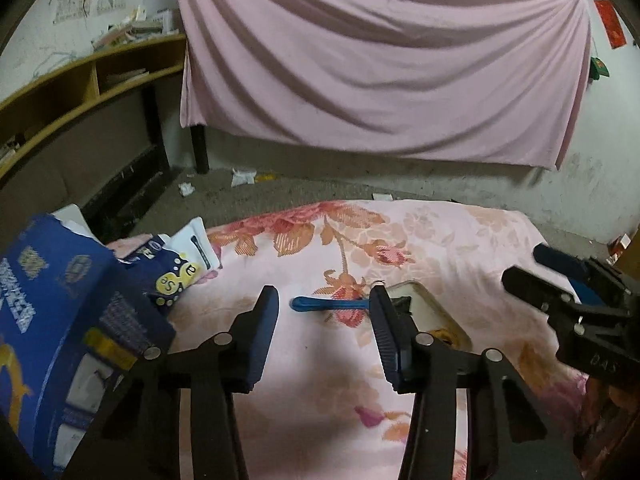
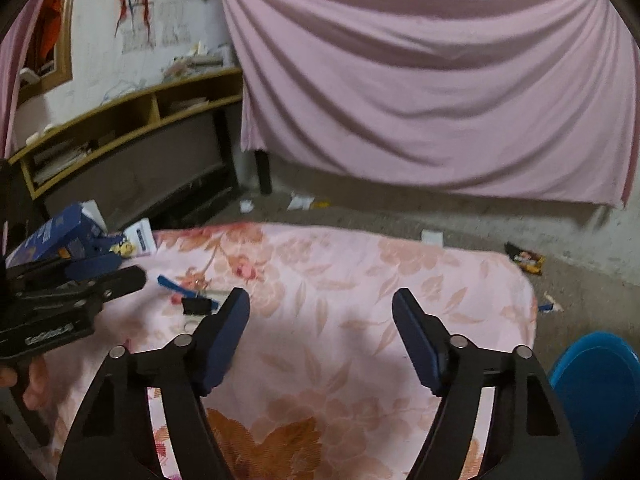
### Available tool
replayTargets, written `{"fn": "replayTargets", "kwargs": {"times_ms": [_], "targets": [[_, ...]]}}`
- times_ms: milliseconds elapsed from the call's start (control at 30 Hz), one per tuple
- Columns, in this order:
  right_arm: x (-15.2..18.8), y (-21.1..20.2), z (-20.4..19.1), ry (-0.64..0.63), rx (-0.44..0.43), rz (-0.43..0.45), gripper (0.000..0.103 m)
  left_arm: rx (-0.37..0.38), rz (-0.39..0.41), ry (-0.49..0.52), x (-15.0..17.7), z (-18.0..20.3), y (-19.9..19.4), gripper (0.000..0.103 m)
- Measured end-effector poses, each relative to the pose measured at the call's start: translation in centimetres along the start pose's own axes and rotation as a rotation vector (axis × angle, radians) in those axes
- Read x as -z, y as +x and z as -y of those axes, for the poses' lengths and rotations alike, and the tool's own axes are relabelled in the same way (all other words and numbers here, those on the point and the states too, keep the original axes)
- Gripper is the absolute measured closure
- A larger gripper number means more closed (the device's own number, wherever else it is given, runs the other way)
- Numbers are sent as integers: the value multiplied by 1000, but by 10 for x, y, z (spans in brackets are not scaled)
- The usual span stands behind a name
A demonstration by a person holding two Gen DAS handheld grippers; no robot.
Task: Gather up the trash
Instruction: 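Grasp the blue toothbrush with the left gripper while the right grasps the black binder clip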
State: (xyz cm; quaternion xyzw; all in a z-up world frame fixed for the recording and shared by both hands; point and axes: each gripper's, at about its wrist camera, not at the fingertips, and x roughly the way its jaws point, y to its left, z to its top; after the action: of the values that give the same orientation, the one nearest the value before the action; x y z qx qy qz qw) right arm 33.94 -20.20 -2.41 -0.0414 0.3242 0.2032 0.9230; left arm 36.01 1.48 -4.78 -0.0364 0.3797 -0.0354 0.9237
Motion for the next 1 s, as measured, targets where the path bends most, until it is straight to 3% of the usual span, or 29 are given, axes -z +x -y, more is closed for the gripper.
{"fn": "replayTargets", "kwargs": {"times_ms": [100,167,267,533,700,800,1000], "targets": [[-2,13,-5,1,-52,-60,40,7,-24,-35,-4,-8,7,63],[-4,25,-11,-13,-82,-101,52,14,-32,-57,-7,-13,11,63],[-7,40,-24,-44,-108,-149,63,14,-35,-85,-10,-20,14,64],[0,67,-36,-90,-159,-276,79,65,-108,-83,-14,-23,28,77],[1,65,-30,-115,-152,-303,82,126,-123,24,-13,-6,29,78],[4,59,-19,-133,-99,-306,83,173,-169,103,-8,7,32,78],[7,45,15,-110,-17,-300,83,251,-178,220,1,29,31,78]]}}
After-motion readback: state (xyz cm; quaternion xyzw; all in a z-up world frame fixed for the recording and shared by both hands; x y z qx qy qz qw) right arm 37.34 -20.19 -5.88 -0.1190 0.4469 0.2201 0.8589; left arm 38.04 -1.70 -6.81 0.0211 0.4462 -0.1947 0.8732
